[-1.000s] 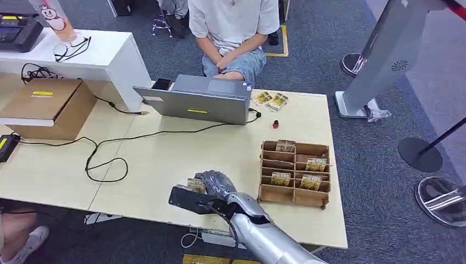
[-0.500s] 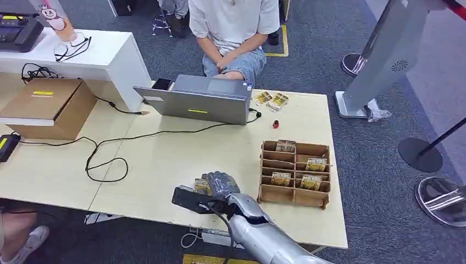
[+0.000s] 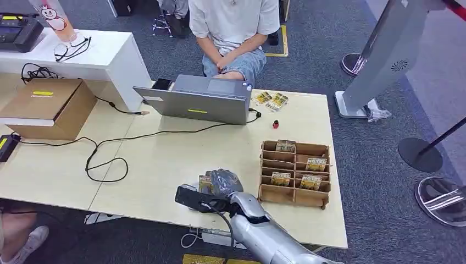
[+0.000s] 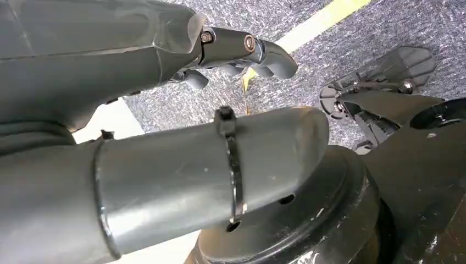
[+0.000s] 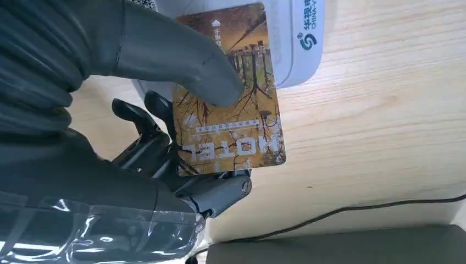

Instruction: Pass the card to the sensor for recognition and then transmit it.

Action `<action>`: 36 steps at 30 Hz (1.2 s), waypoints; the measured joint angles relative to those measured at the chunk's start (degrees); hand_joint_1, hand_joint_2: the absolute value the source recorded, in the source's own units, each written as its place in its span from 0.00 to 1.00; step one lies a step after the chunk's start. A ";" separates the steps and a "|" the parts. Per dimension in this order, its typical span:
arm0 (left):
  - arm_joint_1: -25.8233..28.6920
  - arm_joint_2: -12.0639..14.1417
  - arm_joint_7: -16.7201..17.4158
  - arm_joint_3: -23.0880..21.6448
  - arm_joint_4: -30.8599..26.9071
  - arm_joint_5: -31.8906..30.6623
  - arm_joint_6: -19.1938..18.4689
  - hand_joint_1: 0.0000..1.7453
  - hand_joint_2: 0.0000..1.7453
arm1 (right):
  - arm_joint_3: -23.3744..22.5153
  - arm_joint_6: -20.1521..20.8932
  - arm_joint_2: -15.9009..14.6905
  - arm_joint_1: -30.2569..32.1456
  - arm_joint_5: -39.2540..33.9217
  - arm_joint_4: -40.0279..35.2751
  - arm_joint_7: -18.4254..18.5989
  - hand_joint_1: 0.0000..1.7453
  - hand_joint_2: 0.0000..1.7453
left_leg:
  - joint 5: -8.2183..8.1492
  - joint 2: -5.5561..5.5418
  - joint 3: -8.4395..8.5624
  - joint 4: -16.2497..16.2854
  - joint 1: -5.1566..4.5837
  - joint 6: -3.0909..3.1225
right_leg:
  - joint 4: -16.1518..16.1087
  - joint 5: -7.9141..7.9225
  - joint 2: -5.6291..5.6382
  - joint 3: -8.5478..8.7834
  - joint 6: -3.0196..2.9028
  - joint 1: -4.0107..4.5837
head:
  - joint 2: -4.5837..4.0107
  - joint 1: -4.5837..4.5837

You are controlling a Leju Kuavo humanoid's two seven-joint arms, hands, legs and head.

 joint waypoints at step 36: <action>-0.15 -0.26 0.55 -0.87 -0.66 0.92 0.72 0.00 0.00 | 0.50 0.09 0.85 0.06 2.47 1.92 -0.72 1.00 1.00 | 0.00 0.01 0.02 0.00 0.00 0.00 | 0.00 0.00 0.00 0.02 0.00 0.00 | 0.00 0.00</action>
